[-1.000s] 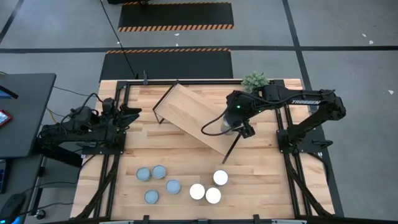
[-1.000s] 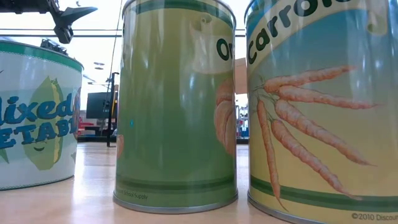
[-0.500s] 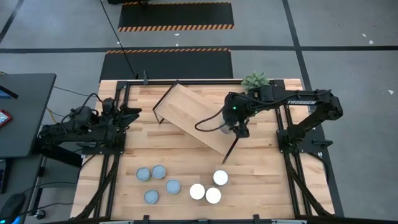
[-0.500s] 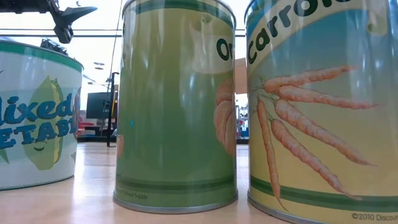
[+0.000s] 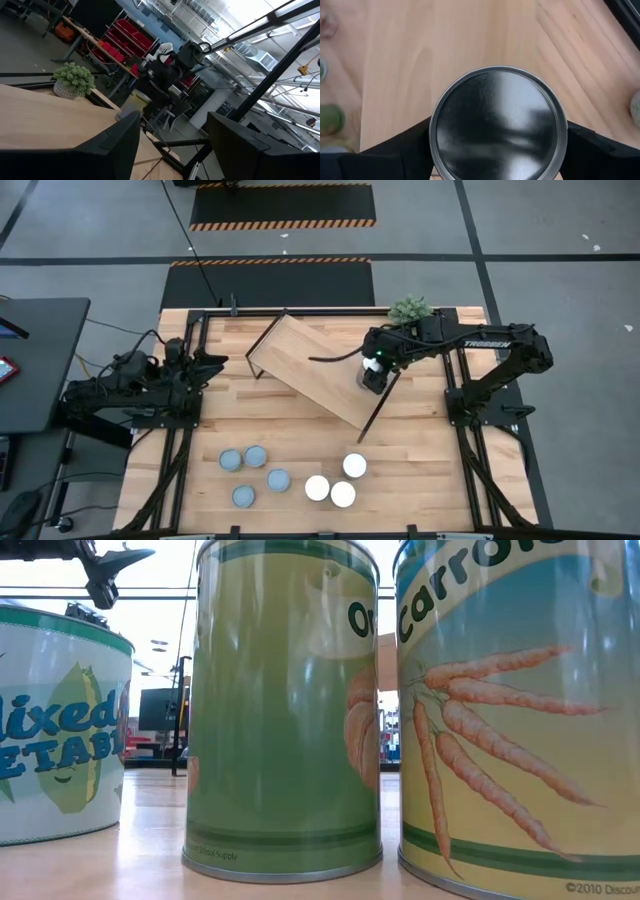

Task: Pick and place cans onto a shelf
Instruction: Put the canned peaches on the shelf

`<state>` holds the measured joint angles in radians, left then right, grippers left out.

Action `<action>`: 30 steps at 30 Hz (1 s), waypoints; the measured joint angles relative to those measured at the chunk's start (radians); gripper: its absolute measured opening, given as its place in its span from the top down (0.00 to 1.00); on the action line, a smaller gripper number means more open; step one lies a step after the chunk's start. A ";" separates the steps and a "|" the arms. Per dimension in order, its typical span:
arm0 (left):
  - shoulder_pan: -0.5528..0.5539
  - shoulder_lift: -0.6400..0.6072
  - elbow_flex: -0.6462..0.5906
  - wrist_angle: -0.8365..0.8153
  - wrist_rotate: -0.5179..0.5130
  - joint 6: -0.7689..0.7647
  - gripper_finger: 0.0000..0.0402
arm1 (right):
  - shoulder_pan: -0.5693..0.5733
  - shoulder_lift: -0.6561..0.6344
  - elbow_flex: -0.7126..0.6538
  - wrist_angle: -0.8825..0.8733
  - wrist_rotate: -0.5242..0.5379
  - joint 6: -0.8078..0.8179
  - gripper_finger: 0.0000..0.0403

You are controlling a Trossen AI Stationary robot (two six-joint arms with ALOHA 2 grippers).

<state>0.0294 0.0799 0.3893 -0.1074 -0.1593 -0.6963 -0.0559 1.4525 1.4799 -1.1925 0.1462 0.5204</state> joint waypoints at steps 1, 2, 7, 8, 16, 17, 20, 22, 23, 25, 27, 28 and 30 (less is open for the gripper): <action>0.000 0.000 0.000 -0.001 0.000 0.000 0.41 | 0.001 0.000 0.000 -0.003 0.011 0.022 0.17; 0.000 0.000 0.000 -0.001 0.000 0.000 0.41 | 0.003 0.000 0.000 -0.010 0.020 0.041 0.17; 0.000 0.000 0.000 0.000 0.000 0.000 0.41 | 0.026 -0.001 0.000 -0.064 0.074 0.082 0.18; 0.000 0.000 0.000 -0.001 0.000 0.000 0.41 | 0.030 -0.001 0.000 -0.072 0.080 0.091 0.17; 0.000 0.000 0.000 0.000 0.000 0.001 0.41 | 0.046 -0.001 0.000 -0.091 0.078 0.115 0.15; 0.000 0.000 0.000 -0.001 0.000 0.001 0.41 | 0.047 -0.001 0.000 -0.091 0.073 0.115 0.15; 0.000 0.000 0.000 -0.001 0.000 0.002 0.41 | 0.046 -0.001 0.000 -0.088 0.070 0.124 0.14; 0.000 0.000 0.000 0.000 0.000 0.002 0.41 | 0.044 0.001 -0.001 -0.085 0.063 0.126 0.12; 0.000 0.000 0.000 0.000 0.000 0.002 0.41 | 0.042 0.002 -0.001 -0.083 0.063 0.127 0.11; 0.000 0.000 0.000 0.000 0.000 0.002 0.41 | 0.040 0.002 -0.001 -0.081 0.063 0.132 0.07; 0.000 0.000 0.000 -0.001 0.000 0.003 0.41 | 0.035 0.002 -0.001 -0.073 0.061 0.132 0.04; 0.000 0.000 0.000 -0.001 0.000 0.003 0.41 | 0.032 0.002 -0.001 -0.074 0.057 0.133 0.03; 0.000 0.000 0.000 -0.001 0.002 0.003 0.41 | 0.026 0.002 -0.001 -0.074 0.040 0.136 0.01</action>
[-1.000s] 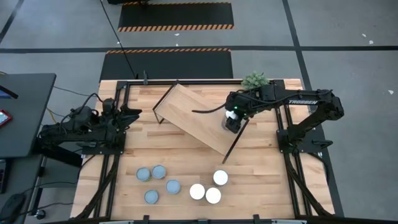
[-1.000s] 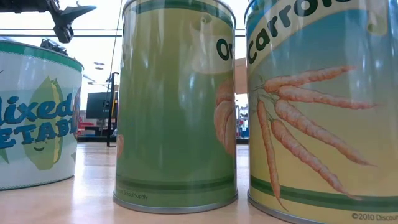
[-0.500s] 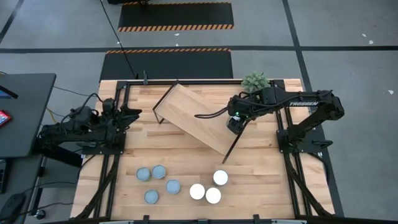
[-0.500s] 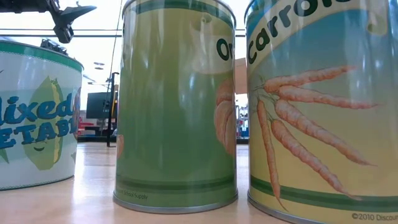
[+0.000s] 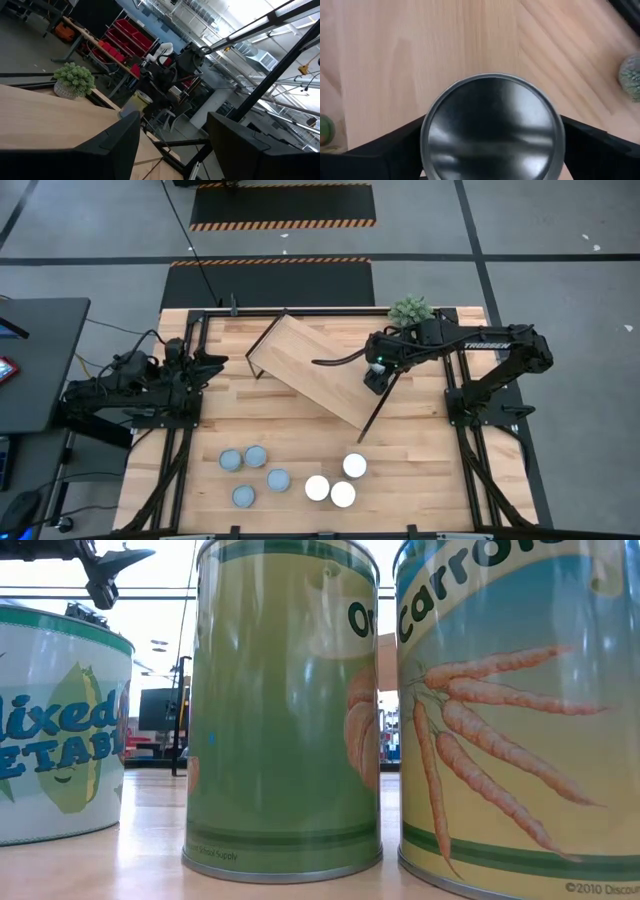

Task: Pick and place cans onto a shelf
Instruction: Put the canned peaches on the shelf, then put the big canned peas on the shelf

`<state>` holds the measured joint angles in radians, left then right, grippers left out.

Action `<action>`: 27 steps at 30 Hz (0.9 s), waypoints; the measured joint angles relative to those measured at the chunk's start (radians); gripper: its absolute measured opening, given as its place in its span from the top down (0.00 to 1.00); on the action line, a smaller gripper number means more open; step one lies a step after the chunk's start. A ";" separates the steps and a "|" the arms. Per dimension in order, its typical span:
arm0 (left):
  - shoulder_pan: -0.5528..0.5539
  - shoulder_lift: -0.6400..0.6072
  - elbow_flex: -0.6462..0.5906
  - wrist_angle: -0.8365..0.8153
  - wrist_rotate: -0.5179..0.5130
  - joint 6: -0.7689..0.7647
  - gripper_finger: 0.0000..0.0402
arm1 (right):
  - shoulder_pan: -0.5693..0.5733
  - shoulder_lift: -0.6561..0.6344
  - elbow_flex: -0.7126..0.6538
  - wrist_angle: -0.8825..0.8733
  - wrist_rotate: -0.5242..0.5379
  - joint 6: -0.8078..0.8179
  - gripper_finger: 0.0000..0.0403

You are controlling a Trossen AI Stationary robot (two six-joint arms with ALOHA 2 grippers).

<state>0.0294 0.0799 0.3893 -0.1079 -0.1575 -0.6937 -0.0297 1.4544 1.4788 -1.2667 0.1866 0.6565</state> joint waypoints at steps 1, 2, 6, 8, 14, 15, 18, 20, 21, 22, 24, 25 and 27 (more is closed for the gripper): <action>0.000 0.000 0.000 0.000 0.004 0.000 0.41 | -0.002 0.000 0.000 0.001 -0.006 0.000 0.01; 0.000 0.000 0.000 0.000 0.006 0.000 0.41 | -0.005 0.000 0.000 0.001 -0.007 -0.001 0.01; 0.000 0.000 0.000 0.000 0.020 0.001 0.41 | -0.008 0.000 0.003 0.017 0.005 -0.007 0.01; 0.000 0.000 0.000 -0.001 0.025 0.001 0.41 | -0.011 0.000 0.018 0.022 0.021 -0.022 0.01; 0.000 0.000 0.000 -0.001 0.025 0.001 0.41 | -0.023 -0.001 0.049 0.092 0.065 -0.087 0.01; 0.000 0.000 0.000 -0.001 0.025 0.001 0.41 | -0.028 -0.002 0.053 0.110 0.069 -0.104 0.01; 0.000 0.000 0.000 -0.001 0.025 0.001 0.41 | -0.046 -0.001 0.077 0.155 0.078 -0.145 0.01; 0.000 0.000 0.000 -0.001 0.025 0.001 0.41 | -0.061 -0.001 0.104 0.185 0.077 -0.174 0.01; 0.000 0.000 0.000 -0.001 0.025 0.001 0.41 | -0.068 -0.001 0.117 0.198 0.073 -0.190 0.01; 0.000 0.000 0.000 -0.001 0.025 0.001 0.41 | -0.073 -0.001 0.133 0.210 0.068 -0.208 0.01; 0.000 0.000 0.000 -0.001 0.030 0.001 0.41 | -0.078 -0.001 0.171 0.248 0.048 -0.254 0.01; 0.000 0.000 0.000 0.001 0.040 0.001 0.41 | -0.077 -0.001 0.188 0.269 0.032 -0.283 0.01; 0.000 0.000 0.000 0.005 0.070 0.025 0.41 | -0.065 -0.002 0.210 0.321 -0.016 -0.343 0.01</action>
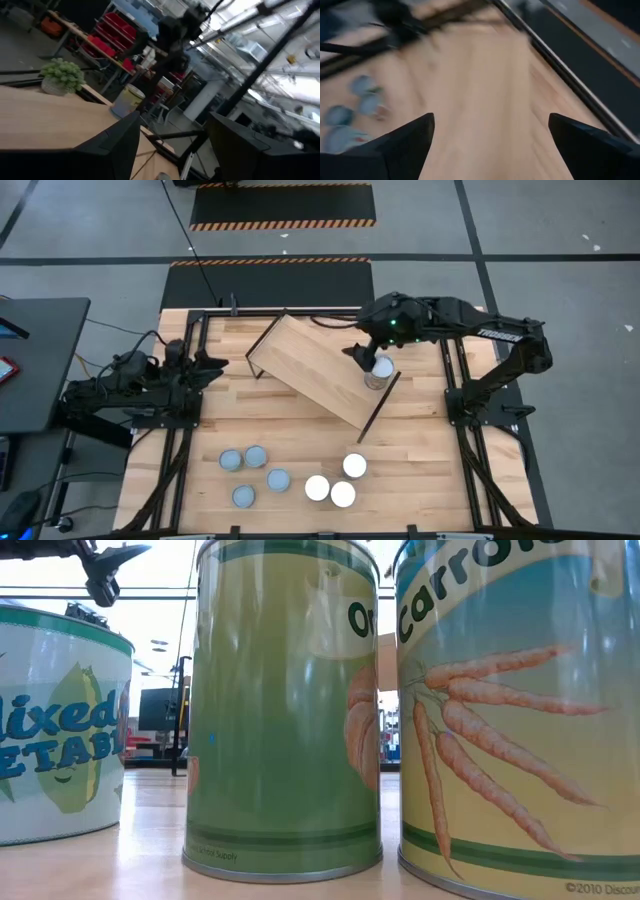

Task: Pick and place cans onto a shelf
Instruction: Put the big canned peas on the shelf

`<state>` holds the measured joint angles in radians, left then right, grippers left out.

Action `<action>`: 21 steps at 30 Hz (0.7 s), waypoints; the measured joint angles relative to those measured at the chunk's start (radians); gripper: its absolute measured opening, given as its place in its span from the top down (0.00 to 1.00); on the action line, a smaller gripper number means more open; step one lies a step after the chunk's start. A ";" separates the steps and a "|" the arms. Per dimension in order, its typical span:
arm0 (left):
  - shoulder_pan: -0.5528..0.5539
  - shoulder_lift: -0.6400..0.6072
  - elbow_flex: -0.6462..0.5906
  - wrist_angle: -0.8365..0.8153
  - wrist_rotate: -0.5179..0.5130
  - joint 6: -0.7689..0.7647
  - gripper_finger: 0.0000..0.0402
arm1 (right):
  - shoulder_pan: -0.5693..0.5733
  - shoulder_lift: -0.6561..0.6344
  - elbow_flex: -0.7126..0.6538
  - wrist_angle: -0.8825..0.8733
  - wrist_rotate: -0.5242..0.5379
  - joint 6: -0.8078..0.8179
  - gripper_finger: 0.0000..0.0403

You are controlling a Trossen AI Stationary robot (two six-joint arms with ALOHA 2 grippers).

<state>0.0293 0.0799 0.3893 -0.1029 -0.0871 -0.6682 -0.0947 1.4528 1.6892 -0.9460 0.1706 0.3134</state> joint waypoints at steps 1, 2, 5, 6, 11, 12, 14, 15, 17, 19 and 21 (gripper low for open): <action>0.000 0.000 0.000 0.001 0.012 0.010 0.41 | 0.008 0.000 0.003 0.036 -0.035 -0.022 0.01; 0.000 0.000 0.000 0.003 0.018 0.016 0.41 | 0.018 0.000 0.004 0.078 -0.085 -0.039 0.01; 0.000 0.014 0.000 0.032 0.038 0.018 0.41 | 0.052 0.000 0.004 0.180 -0.225 -0.062 0.02; 0.000 0.021 0.000 0.045 0.047 0.020 0.41 | 0.063 0.002 0.004 0.207 -0.262 -0.060 0.02; 0.000 0.082 0.000 0.115 0.091 0.023 0.41 | 0.112 0.015 0.005 0.241 -0.314 -0.008 0.02; 0.000 0.095 0.000 0.121 0.098 0.023 0.41 | 0.121 0.017 0.005 0.238 -0.313 0.003 0.02; 0.000 0.125 0.000 0.129 0.116 0.023 0.41 | 0.141 0.019 0.004 0.224 -0.307 0.018 0.02; 0.000 0.141 0.000 0.139 0.125 0.024 0.41 | 0.155 0.020 0.004 0.224 -0.289 0.021 0.02; 0.000 0.167 0.000 0.151 0.145 0.024 0.41 | 0.187 0.022 0.004 0.227 -0.234 0.023 0.02; 0.000 0.191 0.003 0.166 0.161 0.025 0.41 | 0.219 0.024 0.004 0.227 -0.179 0.011 0.02; -0.001 0.216 0.016 0.159 0.175 0.027 0.41 | 0.252 0.026 0.004 0.227 -0.123 0.003 0.02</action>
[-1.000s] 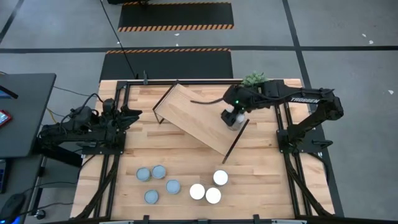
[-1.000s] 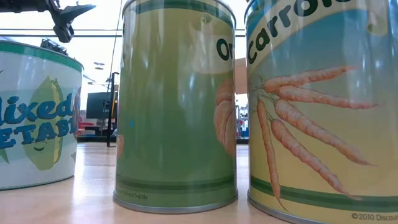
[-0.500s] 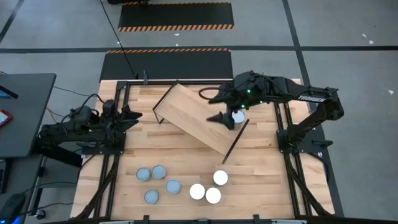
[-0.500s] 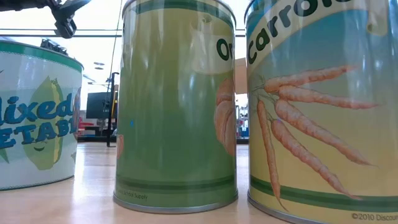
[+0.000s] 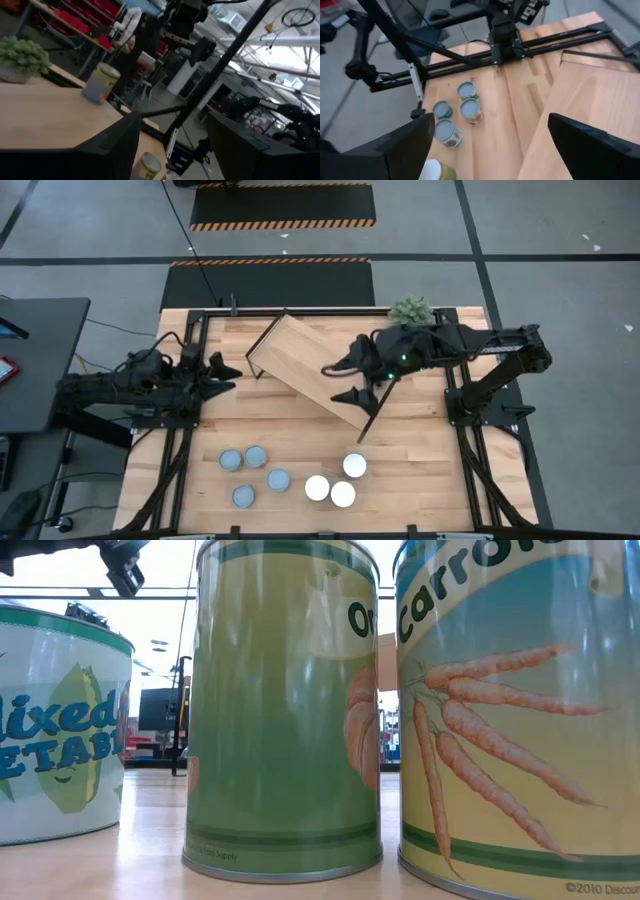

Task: Pick and place cans onto a shelf
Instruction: Put the big canned peas on the shelf

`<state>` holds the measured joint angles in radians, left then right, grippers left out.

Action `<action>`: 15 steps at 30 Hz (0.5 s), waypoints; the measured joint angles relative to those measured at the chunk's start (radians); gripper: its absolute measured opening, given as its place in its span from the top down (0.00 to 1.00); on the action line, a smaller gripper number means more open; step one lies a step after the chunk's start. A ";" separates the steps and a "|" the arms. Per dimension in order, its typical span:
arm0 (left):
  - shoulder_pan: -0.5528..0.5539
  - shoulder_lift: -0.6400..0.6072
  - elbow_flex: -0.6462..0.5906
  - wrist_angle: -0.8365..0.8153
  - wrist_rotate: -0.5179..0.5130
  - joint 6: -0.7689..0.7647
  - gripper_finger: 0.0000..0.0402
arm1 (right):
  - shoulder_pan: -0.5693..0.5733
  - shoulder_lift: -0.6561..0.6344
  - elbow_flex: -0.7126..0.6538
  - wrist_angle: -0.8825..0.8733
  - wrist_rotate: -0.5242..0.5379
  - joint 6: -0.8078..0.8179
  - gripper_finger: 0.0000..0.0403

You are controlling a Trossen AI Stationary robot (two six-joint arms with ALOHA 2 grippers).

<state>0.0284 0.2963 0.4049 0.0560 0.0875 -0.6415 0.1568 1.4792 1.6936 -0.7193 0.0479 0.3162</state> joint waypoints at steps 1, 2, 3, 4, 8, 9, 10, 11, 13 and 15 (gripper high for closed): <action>0.000 0.013 0.011 -0.003 0.008 0.003 0.41 | 0.014 0.004 0.000 0.002 0.022 -0.001 0.02; 0.000 0.027 0.024 -0.003 0.017 0.011 0.41 | 0.027 0.006 0.000 0.000 0.037 0.001 0.02; 0.000 0.041 0.041 -0.002 0.025 0.023 0.41 | 0.039 0.010 0.000 -0.002 0.049 0.003 0.02; 0.000 0.056 0.057 -0.003 0.034 0.029 0.41 | 0.049 0.015 0.000 -0.002 0.063 0.006 0.02; 0.000 0.120 0.121 -0.042 0.076 0.055 0.41 | 0.090 0.030 0.000 0.001 0.121 0.029 0.02; 0.000 0.133 0.138 -0.056 0.088 0.060 0.41 | 0.099 0.036 0.001 0.003 0.132 0.034 0.02; 0.000 0.148 0.152 -0.074 0.102 0.061 0.41 | 0.109 0.042 0.002 -0.002 0.141 0.043 0.02; 0.000 0.164 0.168 -0.094 0.113 0.062 0.41 | 0.118 0.046 0.002 -0.006 0.146 0.048 0.02; -0.004 0.196 0.201 -0.116 0.141 0.065 0.41 | 0.134 0.056 0.004 0.006 0.163 0.057 0.02; -0.020 0.224 0.227 -0.146 0.152 0.082 0.41 | 0.153 0.057 0.004 0.001 0.187 0.067 0.02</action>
<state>0.0082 0.5198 0.6322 -0.0903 0.2396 -0.5597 0.3098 1.5364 1.6975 -0.7188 0.2352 0.3830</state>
